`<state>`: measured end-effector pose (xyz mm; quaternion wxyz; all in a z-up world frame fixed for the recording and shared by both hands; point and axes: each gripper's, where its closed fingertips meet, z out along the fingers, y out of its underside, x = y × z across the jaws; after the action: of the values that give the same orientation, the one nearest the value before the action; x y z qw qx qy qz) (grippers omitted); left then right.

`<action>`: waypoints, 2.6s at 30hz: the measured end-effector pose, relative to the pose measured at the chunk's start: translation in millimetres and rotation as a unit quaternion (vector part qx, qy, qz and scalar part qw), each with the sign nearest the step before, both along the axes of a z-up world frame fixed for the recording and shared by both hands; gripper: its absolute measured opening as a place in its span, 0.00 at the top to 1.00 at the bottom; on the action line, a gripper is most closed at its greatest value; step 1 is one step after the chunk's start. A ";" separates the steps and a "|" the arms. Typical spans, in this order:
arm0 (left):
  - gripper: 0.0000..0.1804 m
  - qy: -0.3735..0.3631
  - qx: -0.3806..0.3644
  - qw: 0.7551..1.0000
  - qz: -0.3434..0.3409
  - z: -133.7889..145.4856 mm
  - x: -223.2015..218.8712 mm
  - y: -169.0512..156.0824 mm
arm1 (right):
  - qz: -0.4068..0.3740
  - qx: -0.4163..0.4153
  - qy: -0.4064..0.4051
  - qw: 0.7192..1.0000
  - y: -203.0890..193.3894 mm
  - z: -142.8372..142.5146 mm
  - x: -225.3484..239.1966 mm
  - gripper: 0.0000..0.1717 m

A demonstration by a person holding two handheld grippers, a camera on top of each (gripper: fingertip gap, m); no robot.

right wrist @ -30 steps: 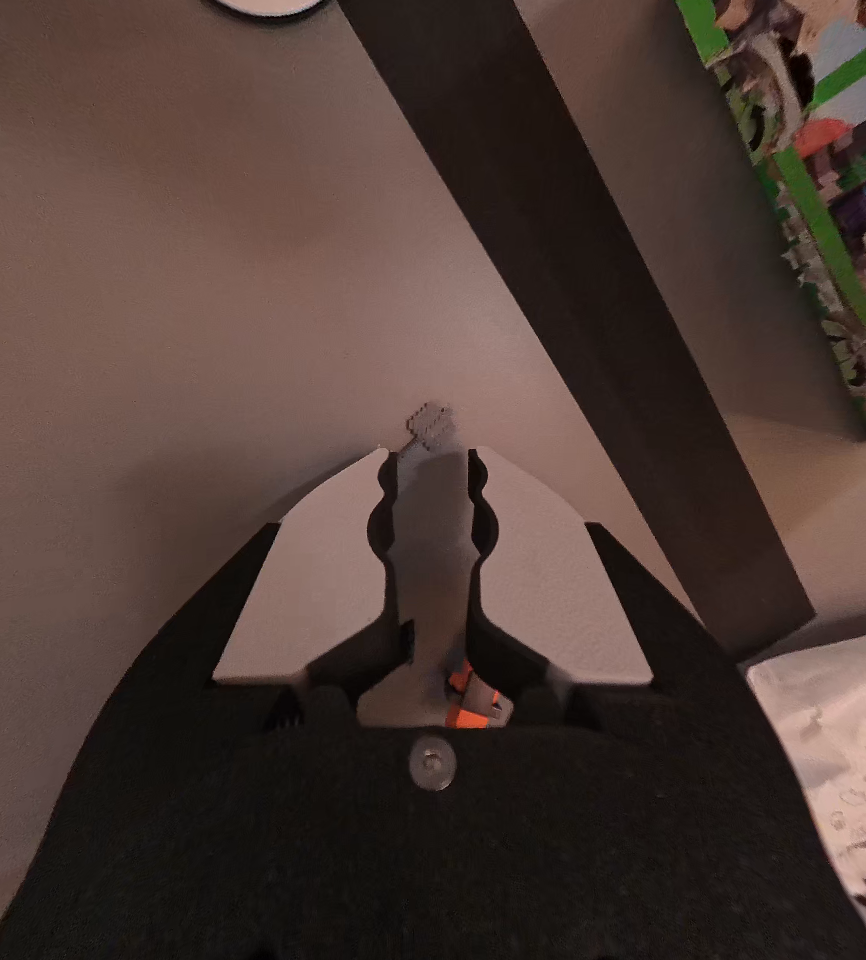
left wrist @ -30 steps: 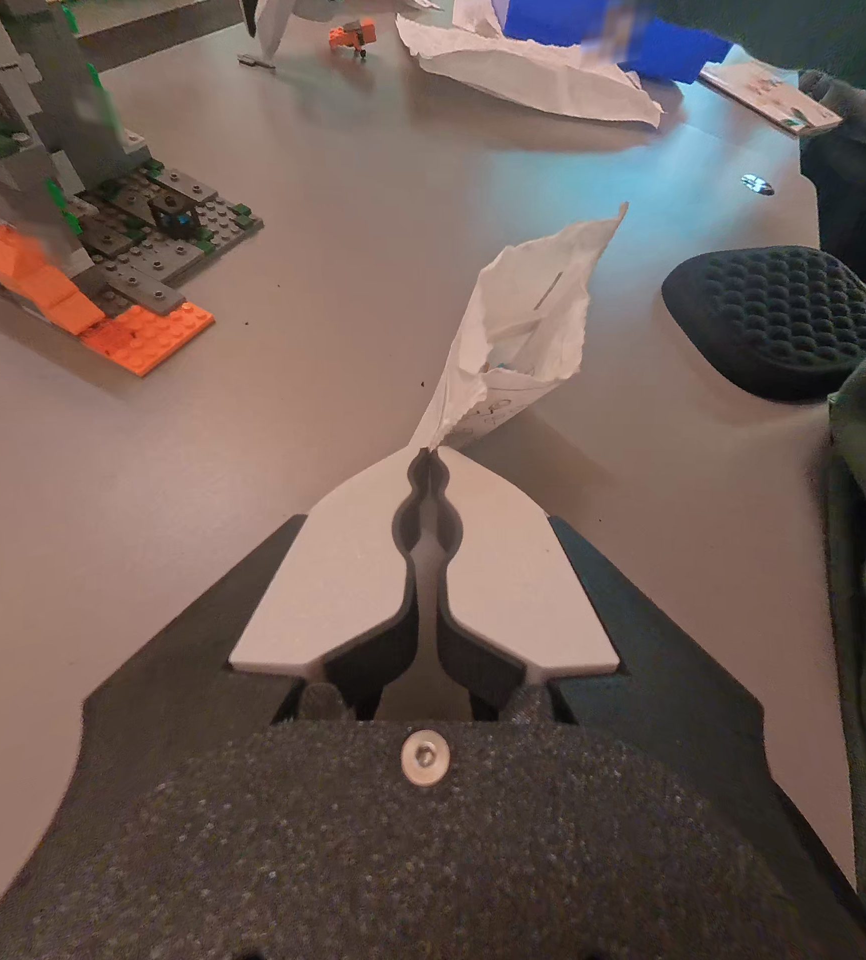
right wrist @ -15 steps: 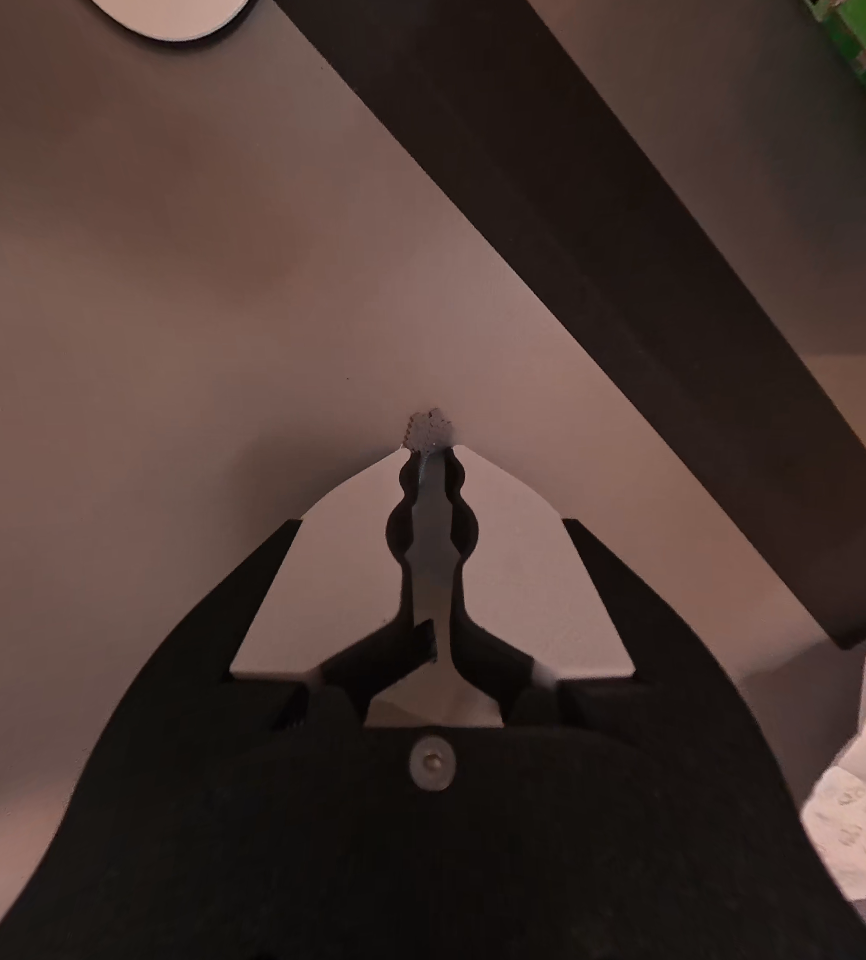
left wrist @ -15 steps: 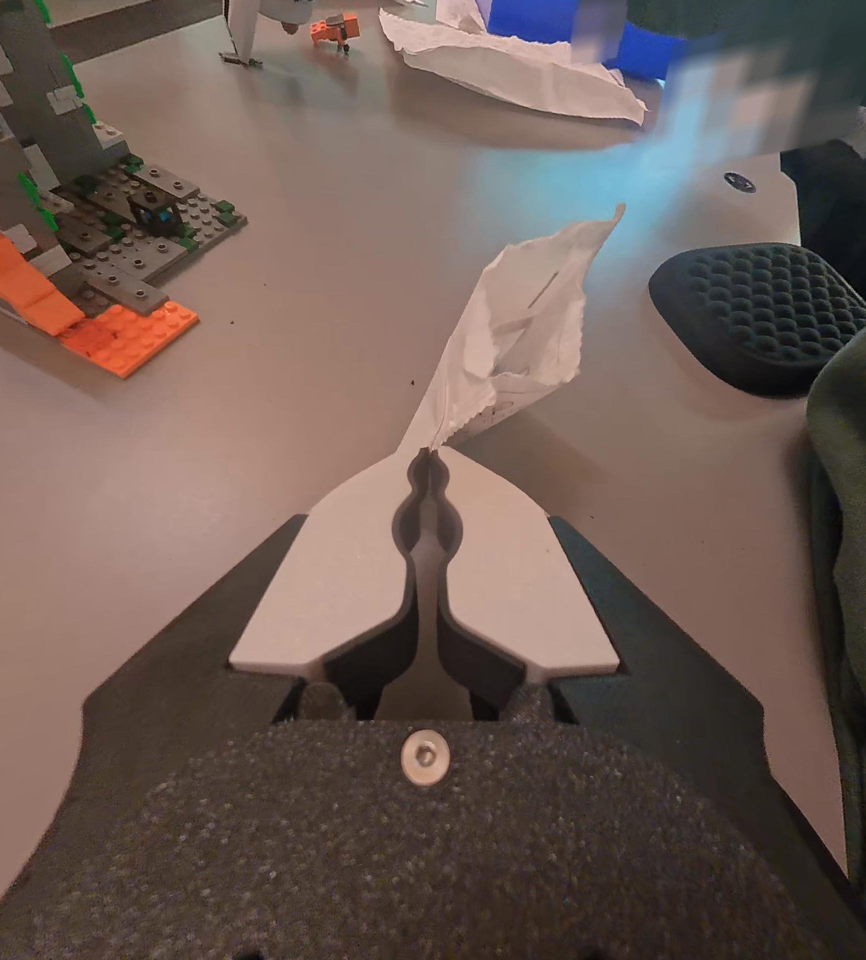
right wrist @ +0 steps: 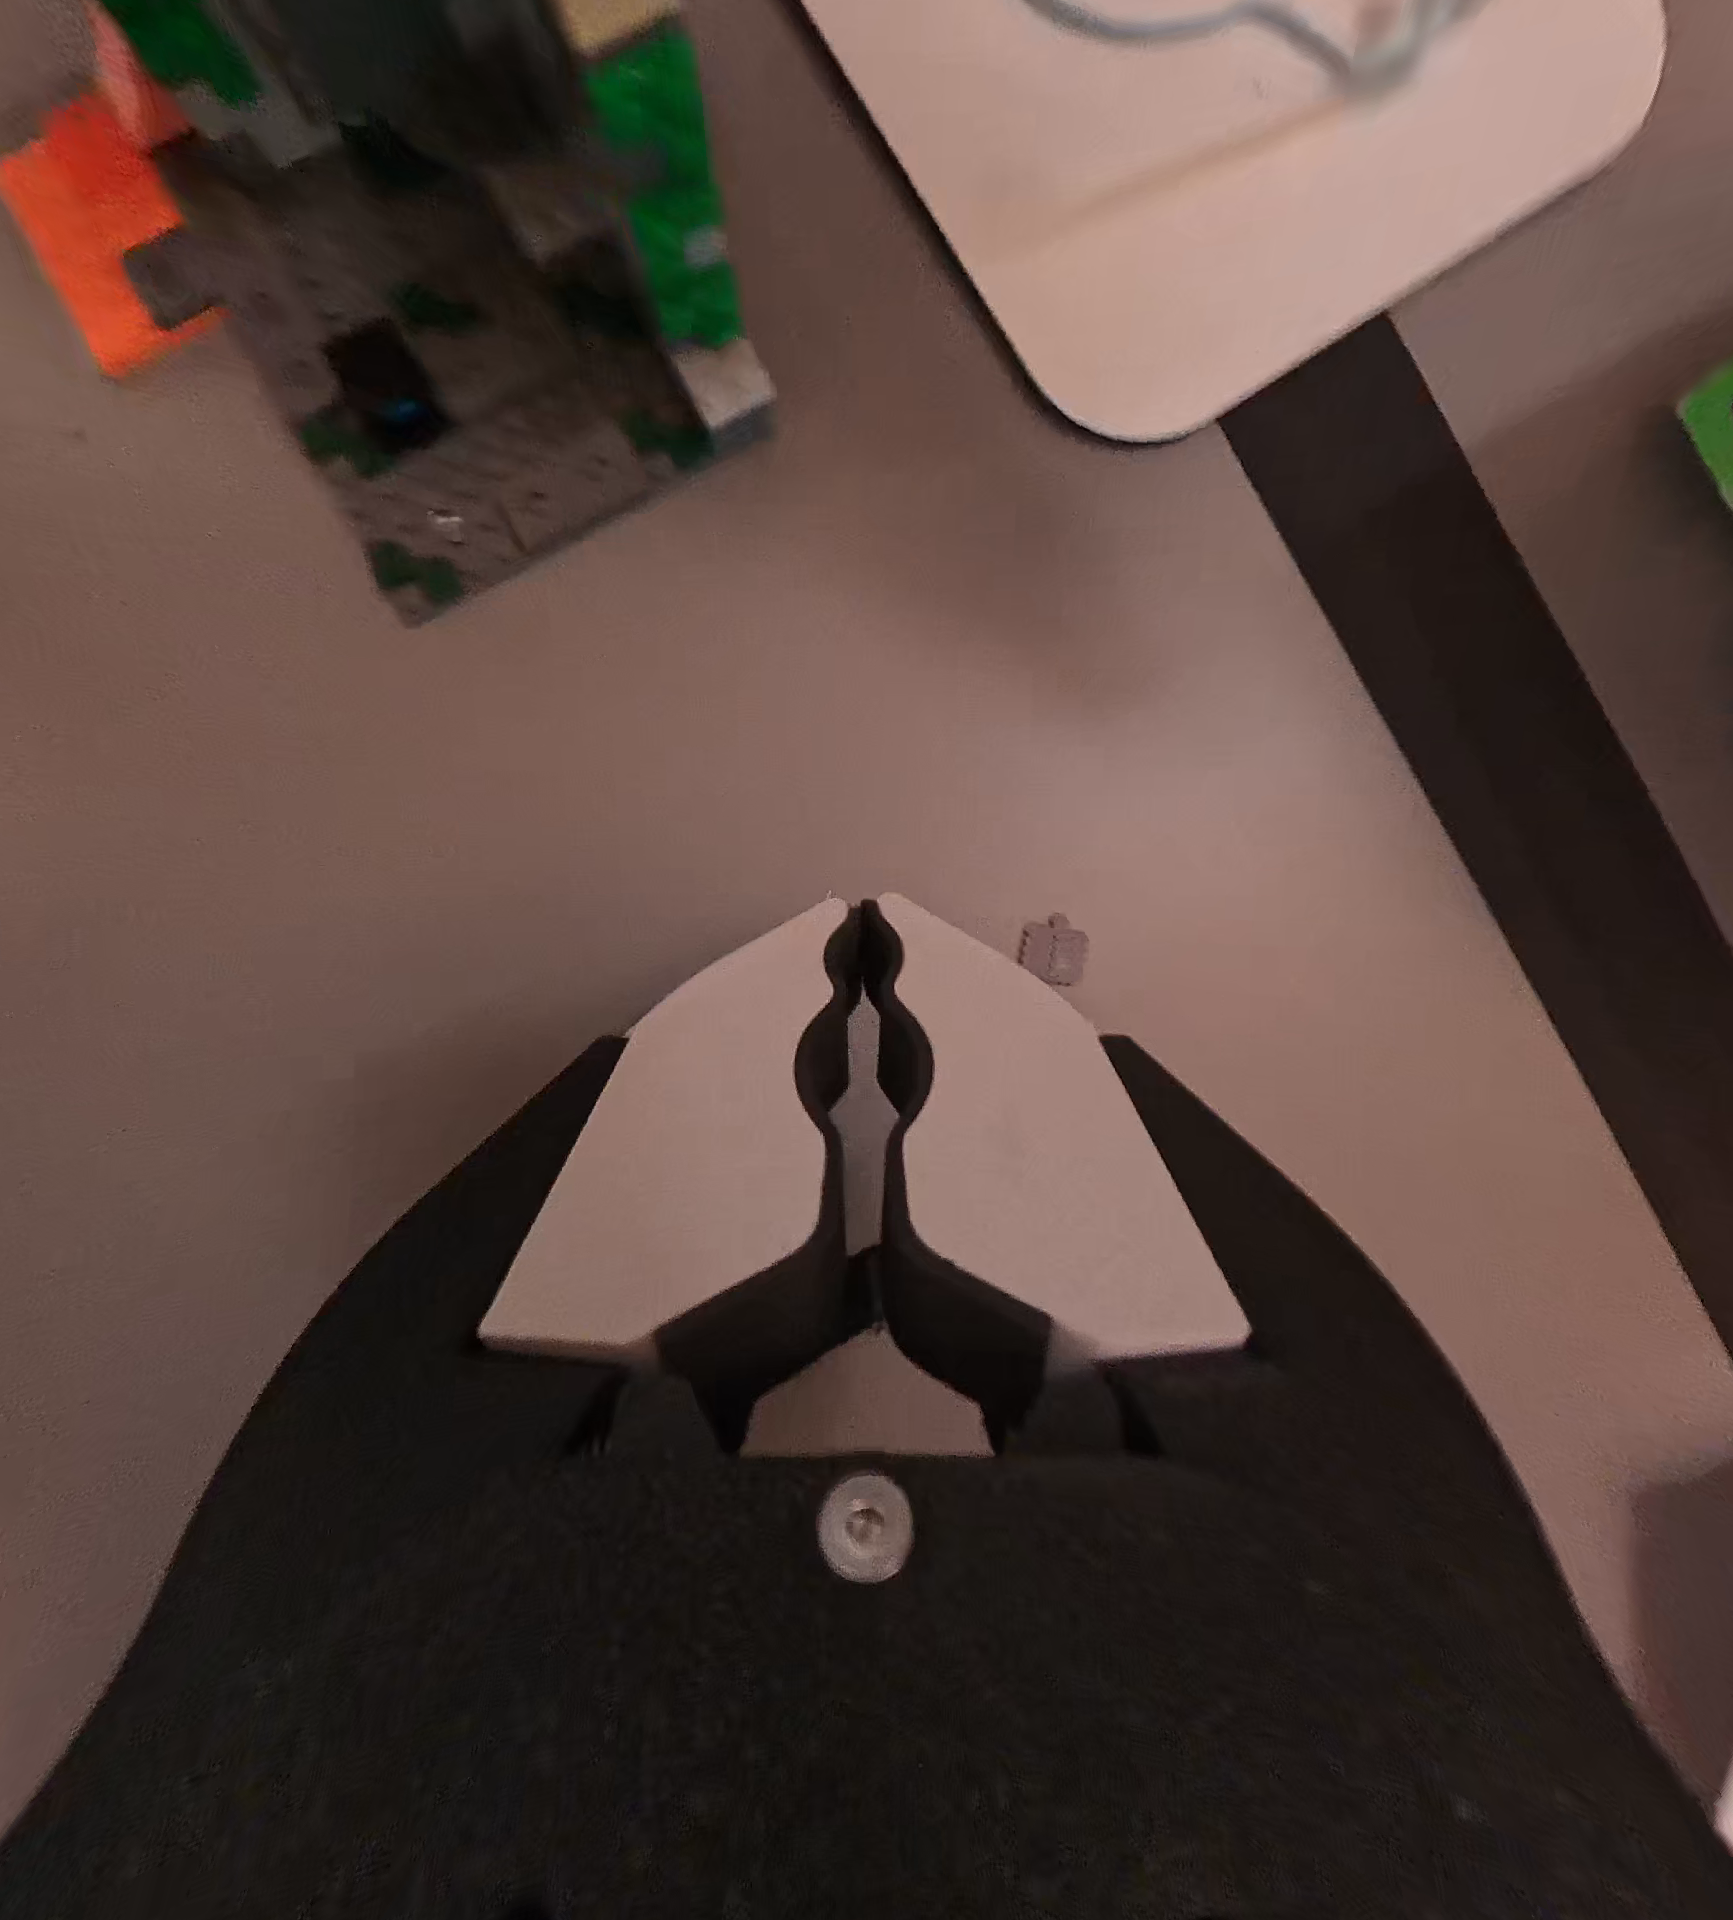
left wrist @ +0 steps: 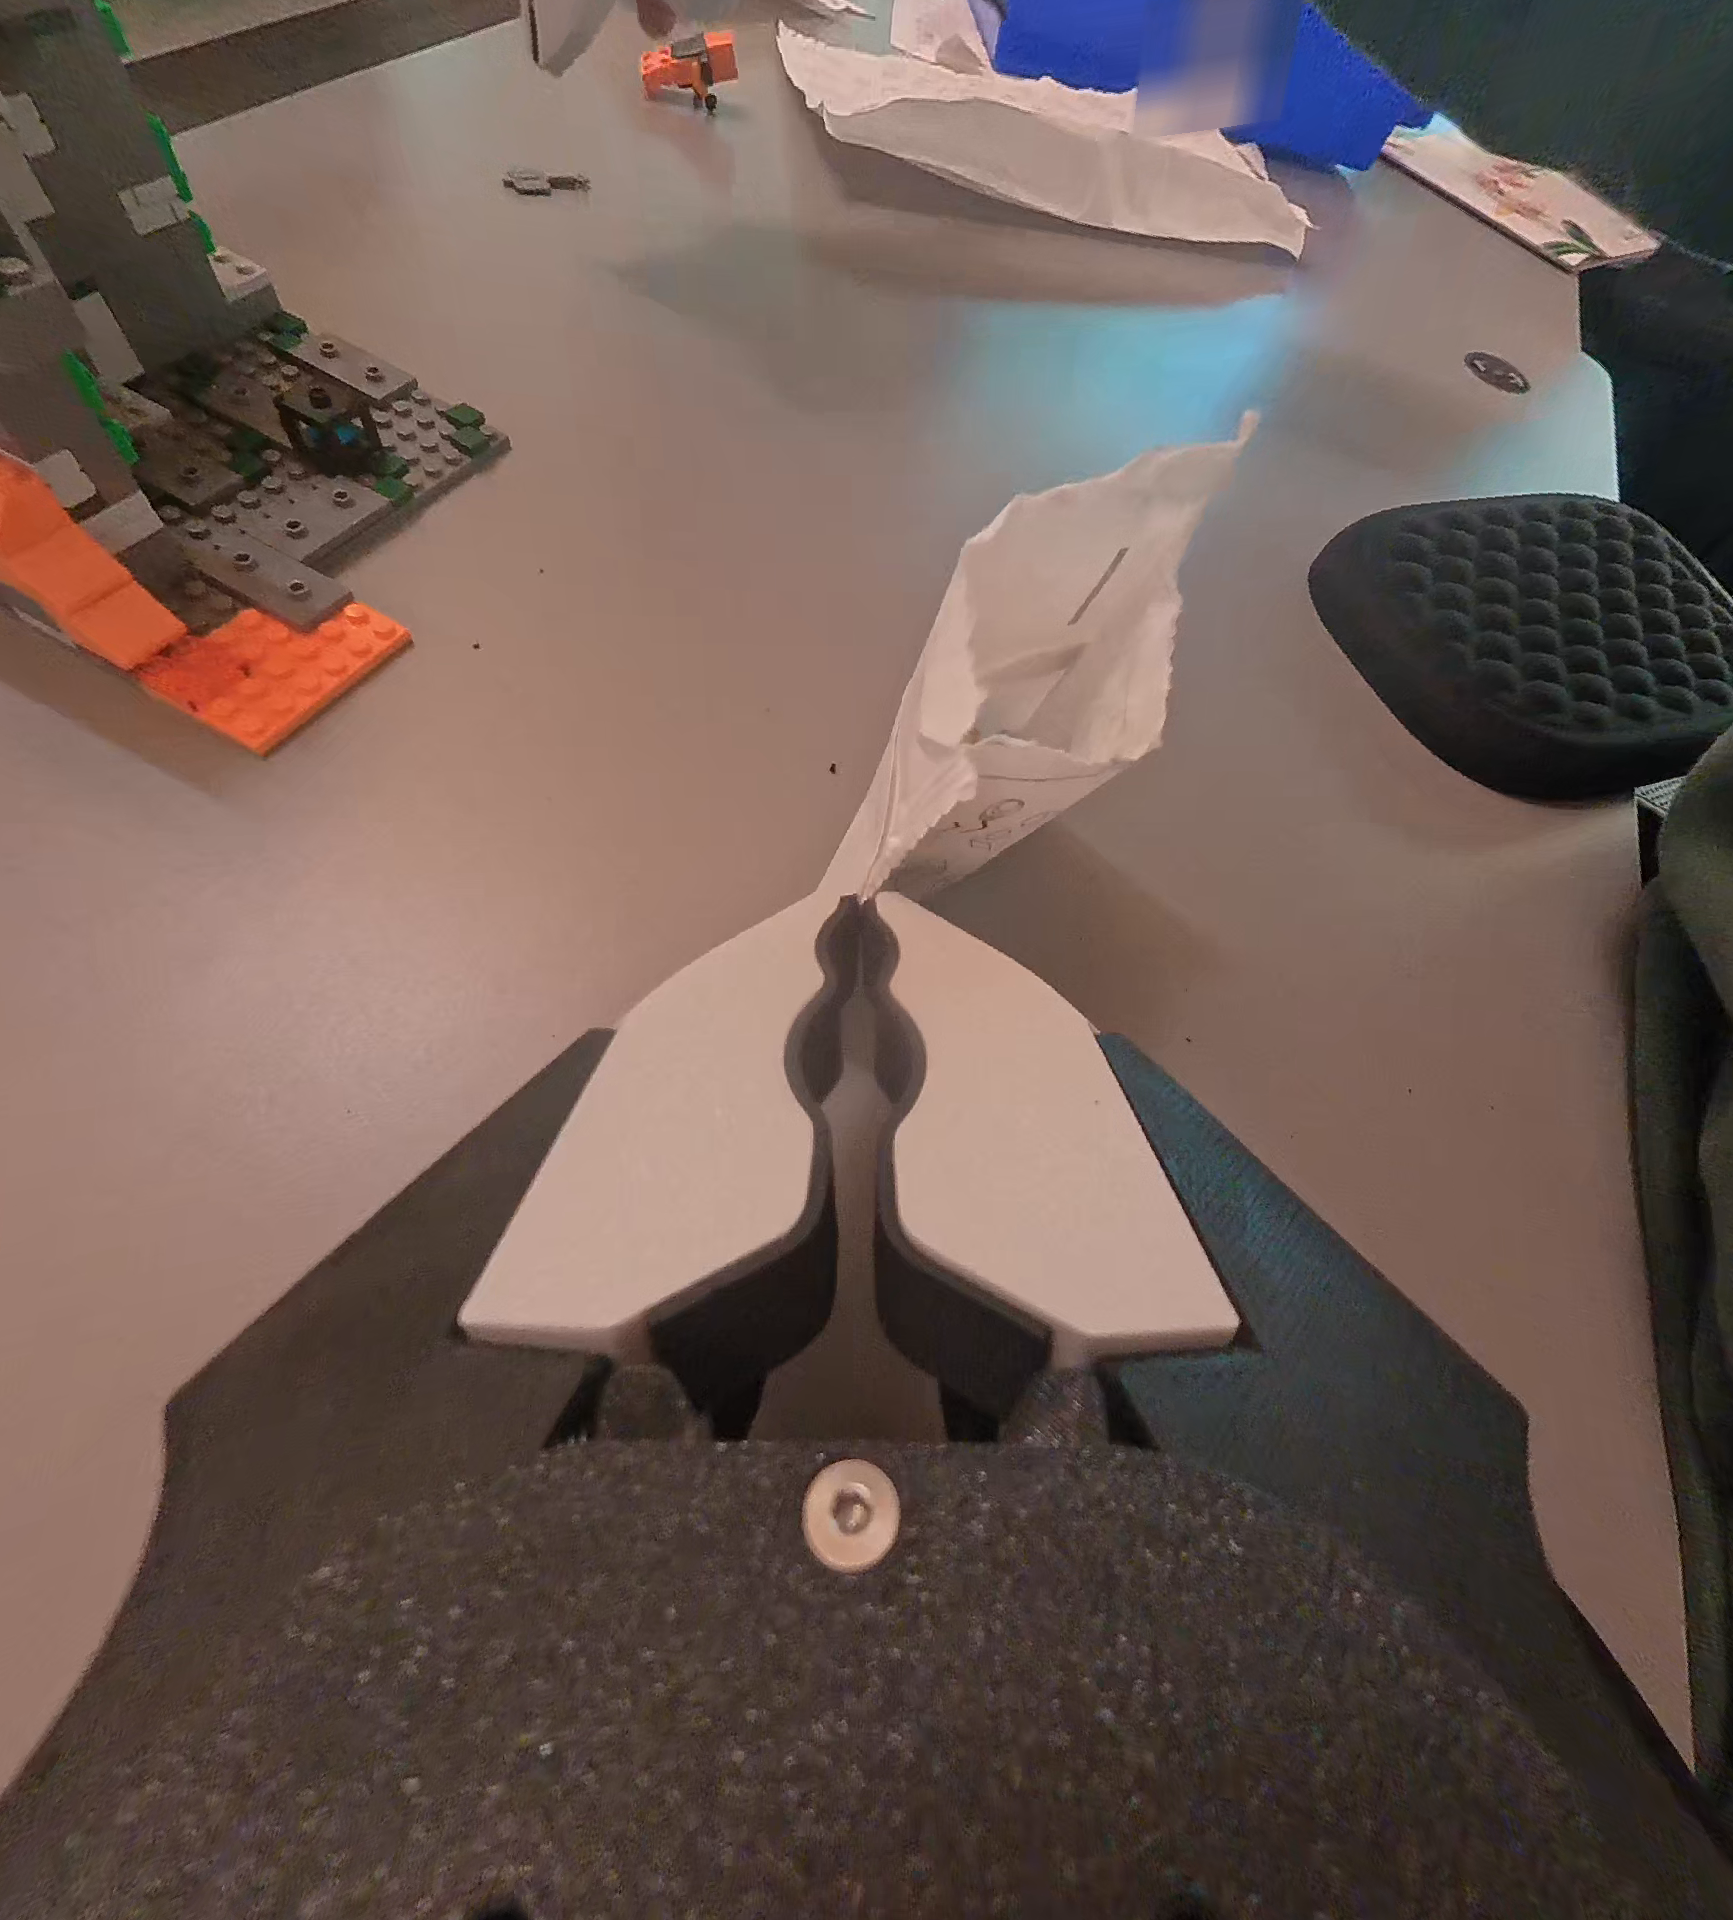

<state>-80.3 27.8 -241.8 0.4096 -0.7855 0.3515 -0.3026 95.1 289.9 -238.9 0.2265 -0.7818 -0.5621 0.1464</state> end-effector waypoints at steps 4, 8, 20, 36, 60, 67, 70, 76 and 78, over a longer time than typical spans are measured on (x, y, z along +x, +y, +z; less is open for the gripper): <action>1.00 0.003 0.001 1.000 -0.004 -0.1 1.8 -0.8 | -0.017 0.040 -0.033 0.998 2.0 3.9 4.9 1.00; 1.00 0.008 0.006 1.000 -0.004 -0.4 1.8 -1.9 | -0.073 0.003 -0.053 0.996 20.4 -19.2 23.8 0.90; 1.00 0.007 0.005 1.000 0.003 0.4 -0.3 -0.1 | -0.092 -0.039 -0.030 0.995 30.8 -47.6 31.8 0.98; 1.00 0.004 0.001 1.000 0.012 1.2 2.9 1.1 | 0.037 -0.024 0.107 0.993 -82.9 16.2 -46.0 1.00; 1.00 0.009 0.008 1.000 0.005 0.4 4.4 -1.3 | 0.286 -0.035 -0.006 0.958 -153.9 -46.1 -77.9 0.90; 1.00 0.010 0.009 1.000 0.012 1.0 2.0 0.4 | 0.294 -0.021 -0.008 0.955 -154.5 -46.1 -77.1 0.92; 1.00 0.008 0.007 1.000 0.017 1.2 1.2 1.4 | 0.278 -0.014 0.012 0.960 -158.9 -39.4 -77.6 1.00; 1.00 0.009 0.006 1.000 0.011 0.8 3.7 -0.1 | 0.288 -0.003 0.012 0.958 -173.8 -29.3 -69.6 1.00; 1.00 0.009 0.006 1.000 0.010 0.7 3.9 -0.4 | 0.300 -0.014 0.006 0.954 -181.3 -28.9 -66.0 0.94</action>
<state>-76.5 27.4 -241.1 0.4141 -0.7894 0.3487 -0.2895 29.1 108.6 -267.8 0.1644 -0.5795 -0.7674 0.2198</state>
